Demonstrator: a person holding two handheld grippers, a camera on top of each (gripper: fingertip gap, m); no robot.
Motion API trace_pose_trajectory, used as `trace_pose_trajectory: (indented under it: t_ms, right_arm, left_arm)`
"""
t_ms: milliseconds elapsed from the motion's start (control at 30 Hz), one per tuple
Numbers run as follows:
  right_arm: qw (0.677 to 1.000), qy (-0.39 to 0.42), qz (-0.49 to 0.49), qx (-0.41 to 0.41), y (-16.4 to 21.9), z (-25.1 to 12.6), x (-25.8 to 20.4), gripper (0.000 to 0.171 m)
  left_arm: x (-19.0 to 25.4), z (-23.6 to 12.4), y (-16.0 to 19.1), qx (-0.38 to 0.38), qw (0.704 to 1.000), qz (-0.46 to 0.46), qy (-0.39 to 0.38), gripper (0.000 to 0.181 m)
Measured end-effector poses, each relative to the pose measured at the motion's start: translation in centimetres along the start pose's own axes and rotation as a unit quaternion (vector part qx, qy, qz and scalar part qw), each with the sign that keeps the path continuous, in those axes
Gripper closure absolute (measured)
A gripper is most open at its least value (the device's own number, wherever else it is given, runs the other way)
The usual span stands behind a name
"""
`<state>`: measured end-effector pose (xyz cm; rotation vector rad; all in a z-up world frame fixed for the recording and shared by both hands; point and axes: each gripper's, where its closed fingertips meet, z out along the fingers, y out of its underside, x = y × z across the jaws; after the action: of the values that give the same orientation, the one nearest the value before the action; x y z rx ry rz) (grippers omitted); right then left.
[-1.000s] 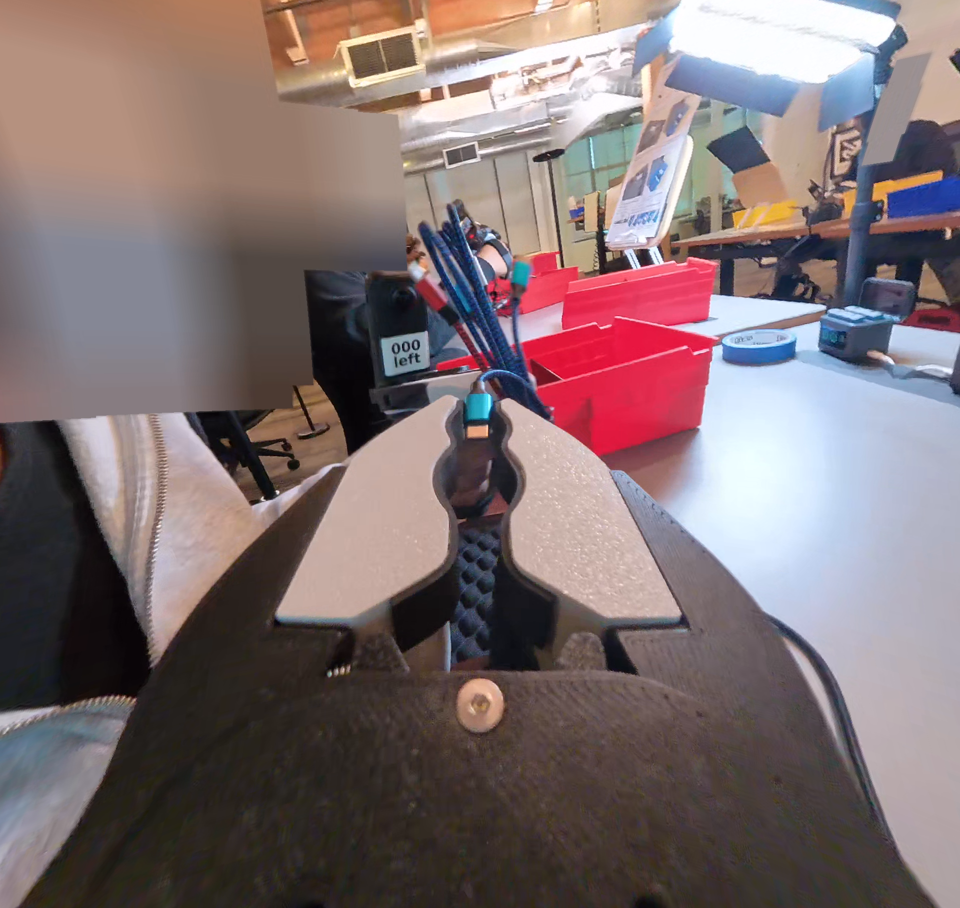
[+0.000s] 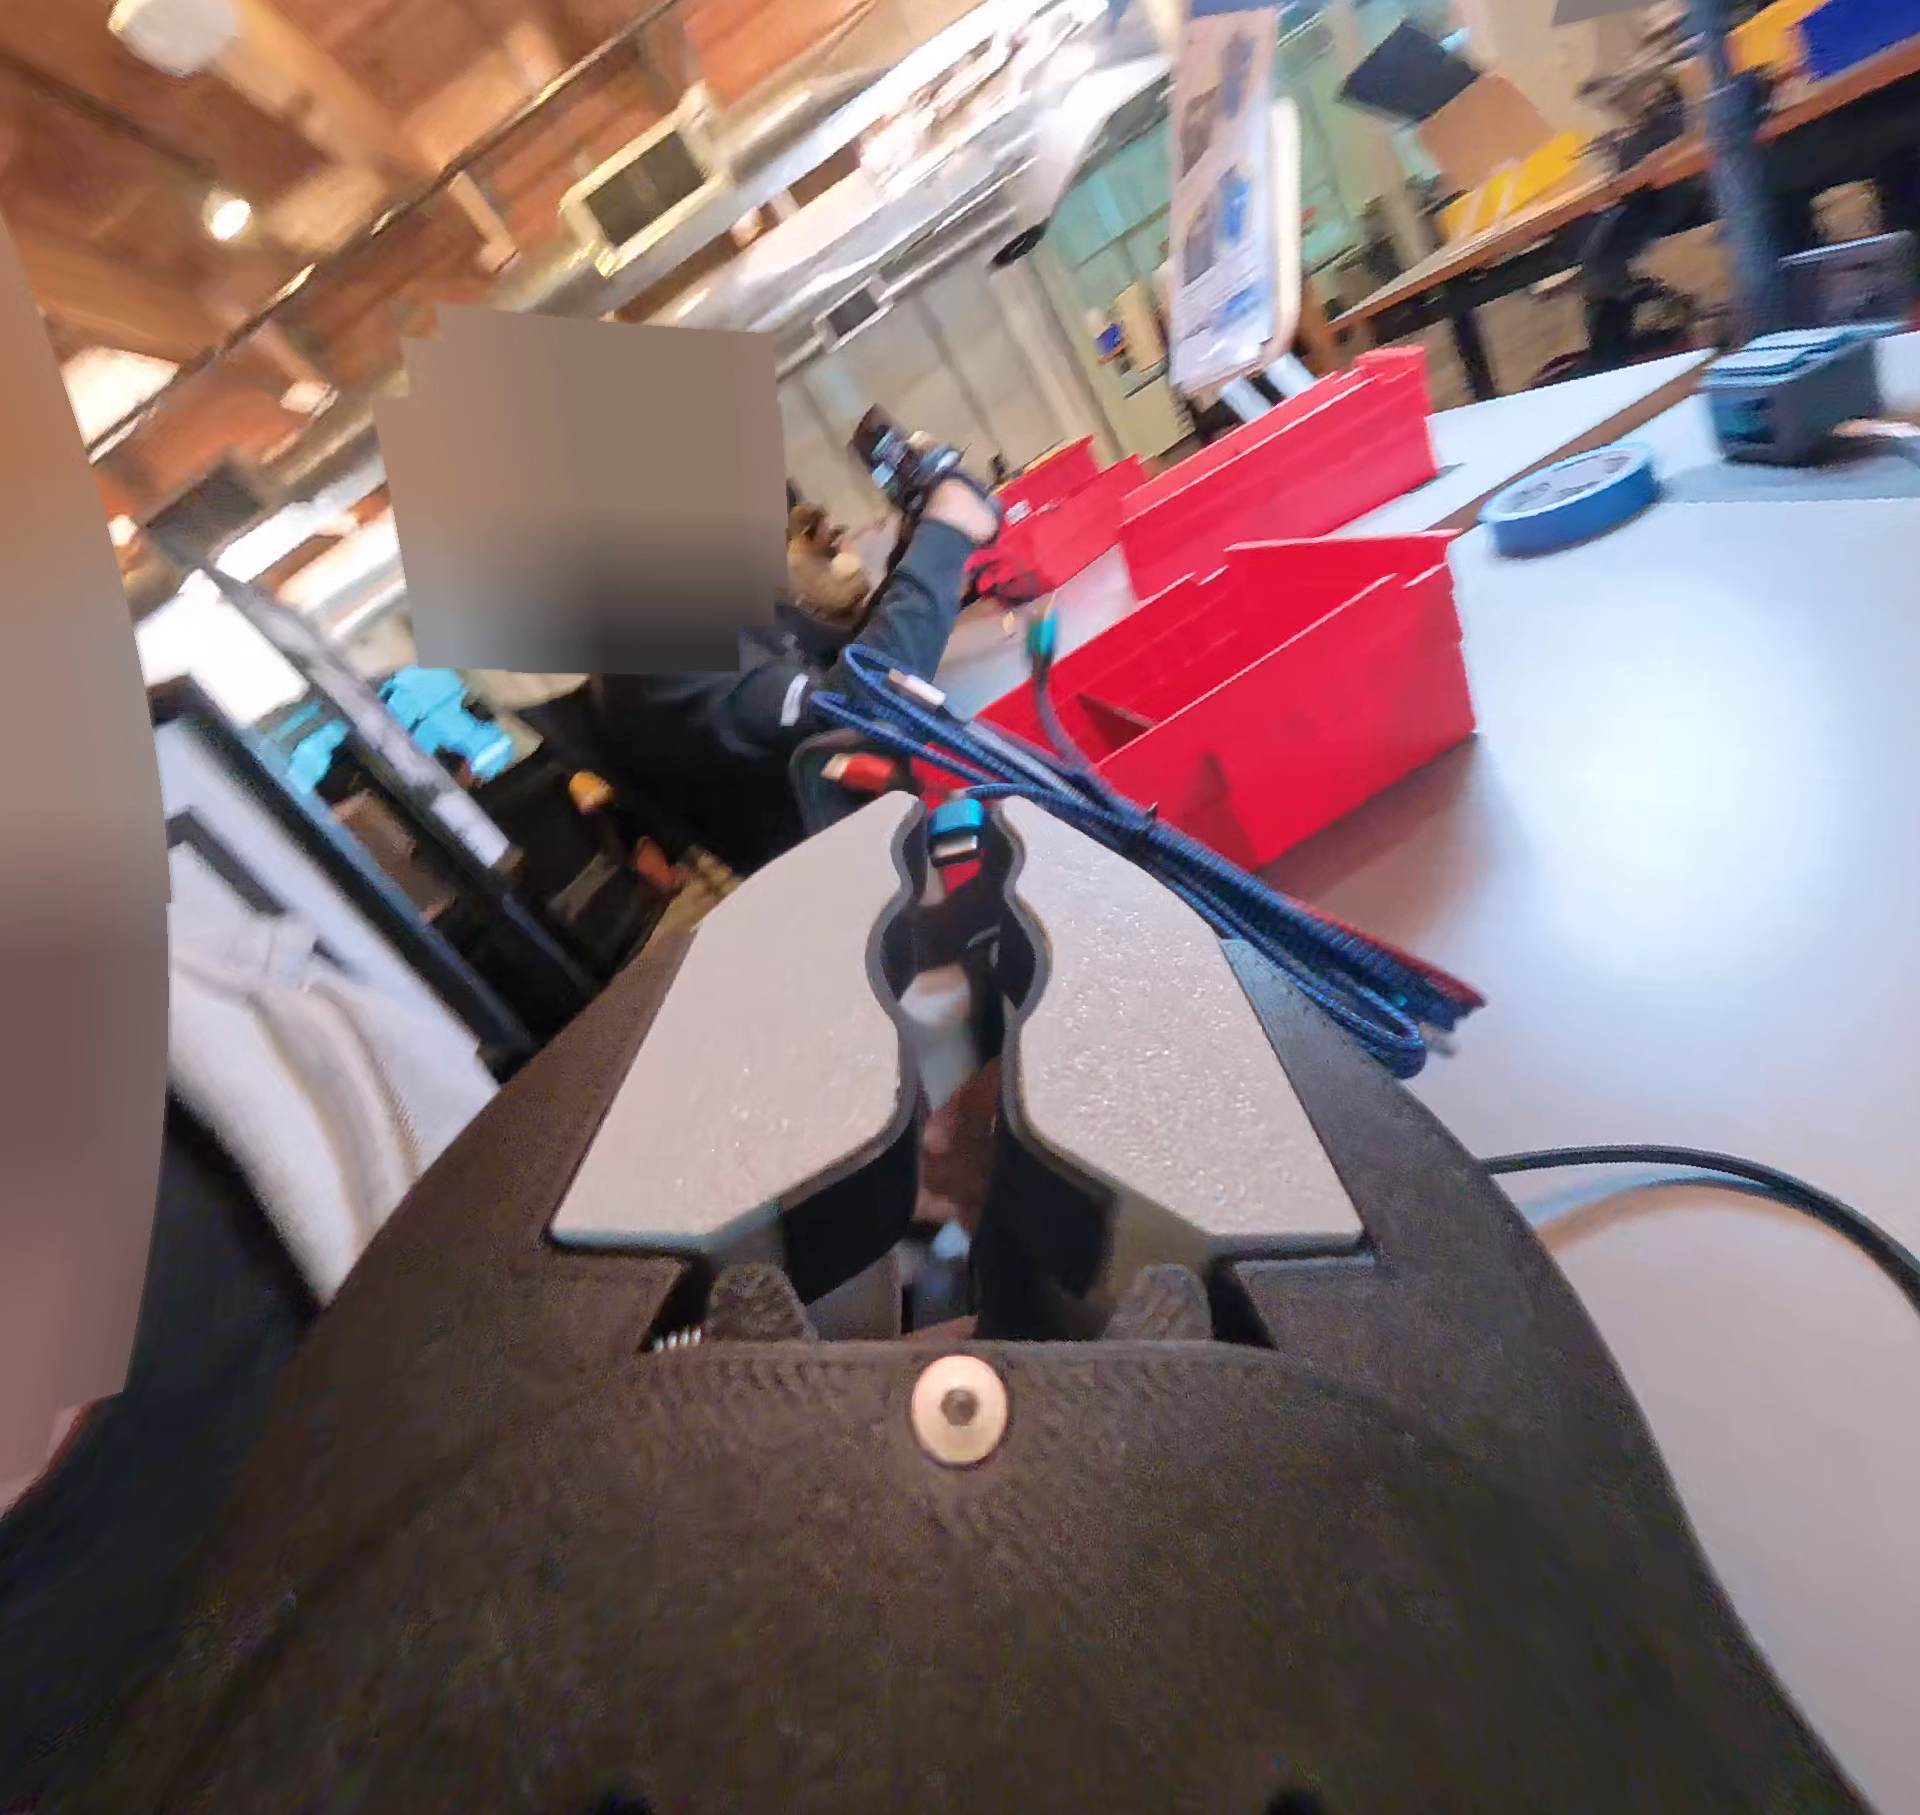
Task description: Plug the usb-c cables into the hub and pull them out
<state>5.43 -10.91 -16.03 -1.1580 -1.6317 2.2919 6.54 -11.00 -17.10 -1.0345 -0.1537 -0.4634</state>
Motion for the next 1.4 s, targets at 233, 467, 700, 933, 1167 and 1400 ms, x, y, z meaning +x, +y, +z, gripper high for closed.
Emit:
trace_pose_trajectory:
  t_ms: [233, 467, 700, 933, 1167, 1400]
  right_arm:
    - [0.995, -0.047, -0.041, -0.073, 2.0, -0.7, -1.5, 0.161]
    - [0.991, -0.038, -0.080, -0.095, 2.4, -1.5, -1.6, 0.161]
    - [0.991, -0.052, -0.069, -0.101, 3.0, -1.6, -1.8, 0.161]
    - [0.989, -0.072, -0.057, -0.118, 3.6, -1.7, -2.1, 0.162]
    - [0.989, -0.069, -0.080, -0.105, 3.7, -1.8, -2.1, 0.155]
    - [0.980, -0.039, -0.187, -0.064, 3.5, -2.1, -1.9, 0.154]
  left_arm:
    - [1.9, -0.1, 1.3, -0.027, 0.996, 0.065, 0.047, 0.158]
    - [1.9, 0.0, 1.4, -0.011, 0.998, 0.011, 0.064, 0.159]
    - [2.1, -0.1, 1.2, 0.034, 0.996, -0.018, 0.080, 0.162]
    - [2.6, -0.4, 1.4, 0.020, 0.995, -0.005, 0.101, 0.172]
    - [2.6, -0.6, 1.4, 0.022, 0.995, 0.028, 0.094, 0.174]
    - [2.5, -0.7, 1.1, 0.032, 0.995, 0.013, 0.093, 0.174]
